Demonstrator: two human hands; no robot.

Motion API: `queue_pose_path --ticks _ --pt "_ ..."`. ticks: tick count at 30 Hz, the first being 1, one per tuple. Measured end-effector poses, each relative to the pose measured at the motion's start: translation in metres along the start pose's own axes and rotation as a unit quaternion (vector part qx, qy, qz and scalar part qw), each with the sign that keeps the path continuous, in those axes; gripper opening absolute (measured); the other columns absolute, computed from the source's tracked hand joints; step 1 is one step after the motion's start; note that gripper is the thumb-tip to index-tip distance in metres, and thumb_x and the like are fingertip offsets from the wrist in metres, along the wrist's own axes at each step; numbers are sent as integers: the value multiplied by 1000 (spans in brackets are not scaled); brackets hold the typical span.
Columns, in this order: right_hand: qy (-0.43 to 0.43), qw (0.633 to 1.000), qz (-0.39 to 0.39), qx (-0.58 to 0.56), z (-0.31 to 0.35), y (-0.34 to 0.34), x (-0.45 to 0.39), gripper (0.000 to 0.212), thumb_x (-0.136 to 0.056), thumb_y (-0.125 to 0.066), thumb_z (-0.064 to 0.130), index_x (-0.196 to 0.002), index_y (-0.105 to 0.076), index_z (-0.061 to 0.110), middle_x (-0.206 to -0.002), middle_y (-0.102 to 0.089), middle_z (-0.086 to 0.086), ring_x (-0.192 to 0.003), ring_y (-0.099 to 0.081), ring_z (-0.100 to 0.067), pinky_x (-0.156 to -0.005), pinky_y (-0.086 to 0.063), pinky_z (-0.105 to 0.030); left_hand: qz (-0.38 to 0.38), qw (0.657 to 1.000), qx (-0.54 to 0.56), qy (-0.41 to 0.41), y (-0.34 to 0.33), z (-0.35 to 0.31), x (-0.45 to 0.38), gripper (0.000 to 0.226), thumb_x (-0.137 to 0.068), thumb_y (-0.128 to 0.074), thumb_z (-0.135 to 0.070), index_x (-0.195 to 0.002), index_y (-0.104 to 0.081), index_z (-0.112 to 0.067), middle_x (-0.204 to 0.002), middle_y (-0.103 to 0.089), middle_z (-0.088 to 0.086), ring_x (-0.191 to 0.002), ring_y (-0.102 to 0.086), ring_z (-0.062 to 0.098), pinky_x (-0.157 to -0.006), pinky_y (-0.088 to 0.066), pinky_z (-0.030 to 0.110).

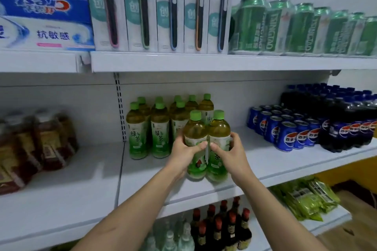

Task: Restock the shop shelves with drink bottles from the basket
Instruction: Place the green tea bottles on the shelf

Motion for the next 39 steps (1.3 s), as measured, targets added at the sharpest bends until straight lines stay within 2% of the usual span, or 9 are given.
queue_pose_path --ticks 3,10,15,21,24,26,28,33,39 --pt "-5 1000 12 -18 -20 13 -32 51 -85 -77 20 -126 -47 22 -115 -64 7 -105 -64 -7 -74 -55 -20 -32 999 -17 -7 -23 11 -22 64 -76 -85 -11 -126 -52 -34 -119 -70 -8 -111 -65 14 -95 -52 36" --pt "3 998 56 -38 -59 33 -95 58 -86 -76 15 -134 -43 23 -120 -65 2 -108 -66 -12 -90 -58 -35 -79 995 -61 -29 -52 30 -72 57 -78 -82 -9 -120 -55 -35 -118 -69 -11 -108 -66 6 -91 -52 27" --pt "2 995 86 -52 -77 31 -126 56 -89 -72 11 -136 -43 20 -123 -63 2 -110 -65 -11 -89 -58 -30 -134 984 -105 -50 -60 37 -99 52 -87 -75 -9 -128 -49 -27 -111 -61 -18 -95 -58 -9 -70 -44 0" --pt "12 993 114 -26 -88 22 -160 49 -95 -64 16 -137 -41 28 -124 -58 20 -107 -57 12 -87 -49 -8 -174 968 -173 -56 -61 53 -113 67 -88 -74 -19 -146 -41 -24 -145 -53 -6 -132 -50 11 -111 -40 33" --pt "6 990 137 20 -106 24 -164 51 -91 -68 13 -135 -45 25 -129 -62 3 -118 -62 -14 -96 -54 -31 -165 972 -168 -12 -60 78 -106 75 -87 -73 -11 -151 -34 -18 -147 -50 -3 -135 -47 13 -111 -40 28" --pt "-14 990 137 13 -119 24 -159 48 -91 -66 2 -130 -46 20 -122 -64 -2 -113 -64 -20 -85 -56 -23 -168 967 -188 30 -57 99 -100 70 -85 -76 -17 -145 -40 -13 -143 -52 3 -133 -51 20 -109 -46 36" --pt "-36 993 114 4 -123 24 -154 46 -91 -66 1 -127 -42 17 -110 -63 5 -100 -63 -10 -70 -54 -12 -191 943 -267 60 -55 106 -97 63 -86 -76 -27 -138 -47 -8 -141 -49 11 -131 -49 31 -108 -44 45" --pt "-45 993 83 68 -132 23 -159 35 -90 -71 11 -111 -43 11 -95 -59 5 -83 -59 -1 -57 -47 -7 -217 889 -390 100 -56 94 -107 61 -88 -75 -35 -136 -49 -7 -145 -45 12 -133 -42 31 -110 -38 37" --pt "-43 981 53 183 -133 13 -174 47 -84 -74 43 -117 -53 17 -111 -56 -12 -100 -59 -30 -82 -52 -39 -209 791 -566 107 -65 79 -101 65 -92 -63 -50 -134 -40 -6 -119 -65 14 -107 -65 35 -74 -47 39"
Point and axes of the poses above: each hand's wrist, its own x-axis away from the middle knuckle, its own y-axis out of the back of the hand, z = x × y, the point moved 1 cm from there along -x, towards the middle knuckle
